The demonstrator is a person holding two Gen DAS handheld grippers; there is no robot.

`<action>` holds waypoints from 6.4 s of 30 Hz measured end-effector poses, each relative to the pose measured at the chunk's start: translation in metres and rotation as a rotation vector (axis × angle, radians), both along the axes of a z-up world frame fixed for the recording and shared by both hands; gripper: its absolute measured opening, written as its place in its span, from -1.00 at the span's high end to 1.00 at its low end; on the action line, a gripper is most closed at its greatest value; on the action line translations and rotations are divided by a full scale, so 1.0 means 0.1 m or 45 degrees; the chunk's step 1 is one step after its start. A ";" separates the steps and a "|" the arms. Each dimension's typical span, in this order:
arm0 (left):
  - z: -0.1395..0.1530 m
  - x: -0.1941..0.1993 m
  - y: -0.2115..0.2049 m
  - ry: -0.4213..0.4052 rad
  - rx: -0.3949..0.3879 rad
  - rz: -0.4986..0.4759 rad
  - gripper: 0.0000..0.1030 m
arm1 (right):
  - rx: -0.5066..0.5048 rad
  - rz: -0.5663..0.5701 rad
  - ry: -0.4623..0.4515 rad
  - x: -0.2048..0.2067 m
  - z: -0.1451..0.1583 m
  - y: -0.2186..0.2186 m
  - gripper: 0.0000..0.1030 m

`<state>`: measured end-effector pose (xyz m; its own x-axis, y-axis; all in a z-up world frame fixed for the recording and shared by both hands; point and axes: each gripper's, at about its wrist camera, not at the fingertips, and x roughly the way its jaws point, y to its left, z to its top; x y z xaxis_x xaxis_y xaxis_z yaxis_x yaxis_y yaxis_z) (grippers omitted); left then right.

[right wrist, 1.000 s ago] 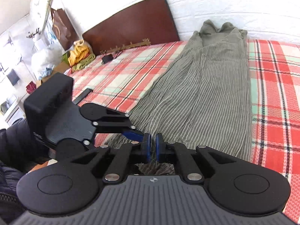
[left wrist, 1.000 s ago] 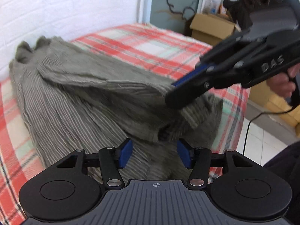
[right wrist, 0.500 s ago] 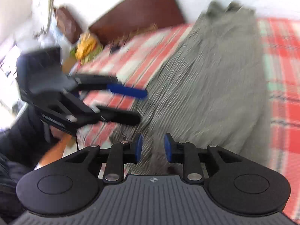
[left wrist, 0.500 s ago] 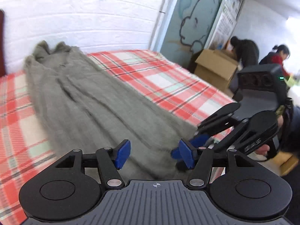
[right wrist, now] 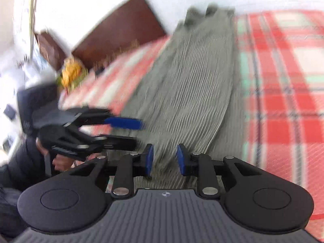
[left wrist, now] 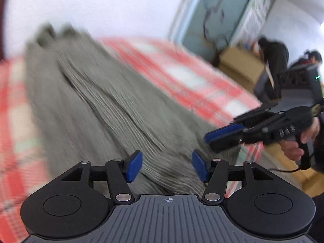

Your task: Fold clothes

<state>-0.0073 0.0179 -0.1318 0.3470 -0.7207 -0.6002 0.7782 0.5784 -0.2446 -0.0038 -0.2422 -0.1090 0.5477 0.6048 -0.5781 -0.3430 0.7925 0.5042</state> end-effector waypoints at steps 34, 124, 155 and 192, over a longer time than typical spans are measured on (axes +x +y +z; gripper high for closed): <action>-0.57 0.12 0.62 0.448 -0.232 0.224 -0.52 | 0.447 -0.150 0.381 0.29 -0.66 -0.38 -0.15; 0.09 1.58 0.66 0.229 -0.273 0.647 -0.50 | 0.054 0.086 -0.151 1.96 -0.03 0.74 0.38; -0.41 1.18 0.66 0.213 -0.059 0.544 0.40 | 0.041 -0.062 0.081 2.14 -0.41 0.86 0.95; -0.06 2.05 -0.37 0.000 0.052 0.369 0.03 | -0.092 -0.142 -0.110 2.19 -0.33 0.77 0.53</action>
